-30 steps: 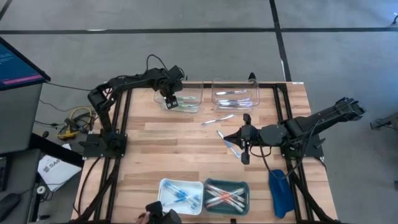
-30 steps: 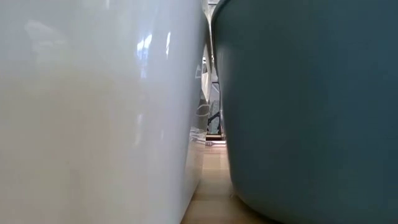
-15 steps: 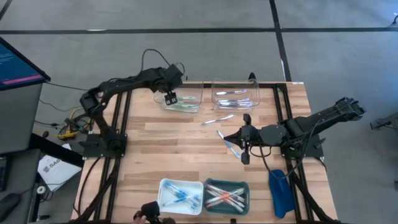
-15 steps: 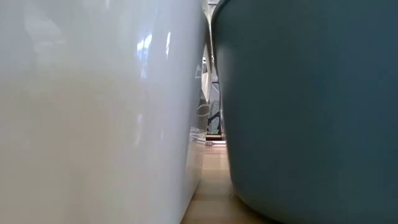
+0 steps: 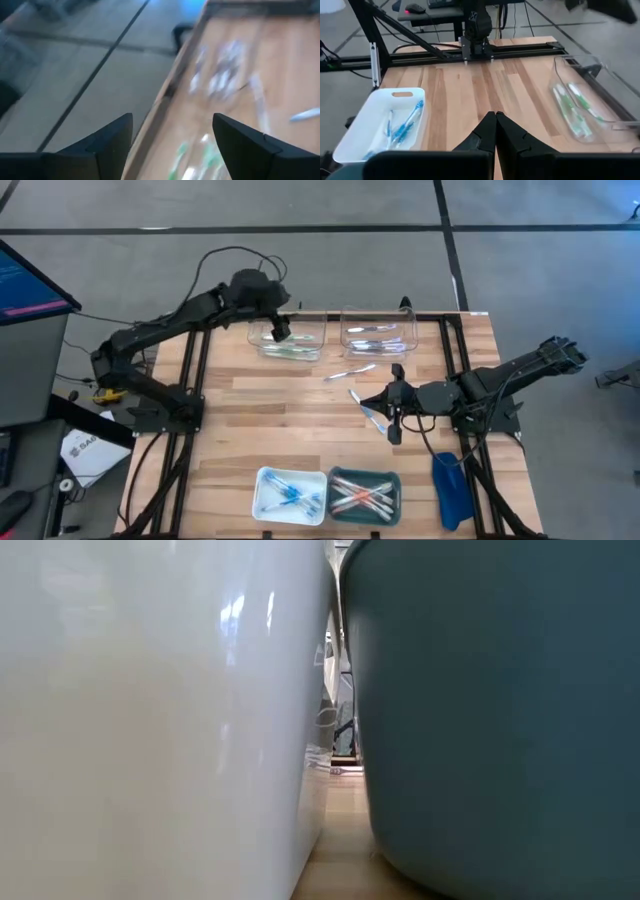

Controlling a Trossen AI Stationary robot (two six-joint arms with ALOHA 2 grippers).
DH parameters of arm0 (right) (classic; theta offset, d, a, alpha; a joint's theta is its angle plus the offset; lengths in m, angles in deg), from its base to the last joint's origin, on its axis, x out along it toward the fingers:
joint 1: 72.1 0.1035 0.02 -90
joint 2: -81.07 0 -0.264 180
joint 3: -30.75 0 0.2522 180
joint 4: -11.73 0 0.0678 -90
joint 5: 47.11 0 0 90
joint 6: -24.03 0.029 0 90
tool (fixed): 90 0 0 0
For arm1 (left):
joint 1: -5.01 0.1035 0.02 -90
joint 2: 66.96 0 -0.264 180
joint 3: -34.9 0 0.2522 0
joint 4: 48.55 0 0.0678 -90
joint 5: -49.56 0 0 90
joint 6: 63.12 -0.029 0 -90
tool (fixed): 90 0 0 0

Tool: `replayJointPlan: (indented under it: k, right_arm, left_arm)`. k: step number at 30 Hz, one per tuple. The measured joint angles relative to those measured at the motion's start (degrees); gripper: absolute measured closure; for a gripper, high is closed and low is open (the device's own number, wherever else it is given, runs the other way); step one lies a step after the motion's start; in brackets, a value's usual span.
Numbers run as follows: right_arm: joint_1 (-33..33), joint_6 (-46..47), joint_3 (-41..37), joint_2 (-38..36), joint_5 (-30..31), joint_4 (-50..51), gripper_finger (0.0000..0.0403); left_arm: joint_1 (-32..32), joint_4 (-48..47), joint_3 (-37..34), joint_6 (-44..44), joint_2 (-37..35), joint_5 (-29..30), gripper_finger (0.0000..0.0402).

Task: Pick & Place Toothbrushes
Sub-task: Put the blue toothbrush into the white bin

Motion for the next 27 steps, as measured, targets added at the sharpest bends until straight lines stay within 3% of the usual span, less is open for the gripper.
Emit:
replayJointPlan:
  k: [6,11,27]
  right_arm:
    - [0.0,1.2,0.0,0.0,0.0,0.0,0.0401]
    - [0.0,1.2,0.0,0.0,0.0,0.2,0.0401]
    - [0.0,1.2,0.0,0.0,-0.1,1.7,0.0401]
  left_arm:
    - [-6.6,4.5,0.0,3.7,-0.8,-6.8,0.0134]
    - [-13.2,5.2,0.0,5.0,2.6,-7.2,0.0134]
    - [-27.2,7.7,0.0,-3.4,24.6,-8.3,0.0134]
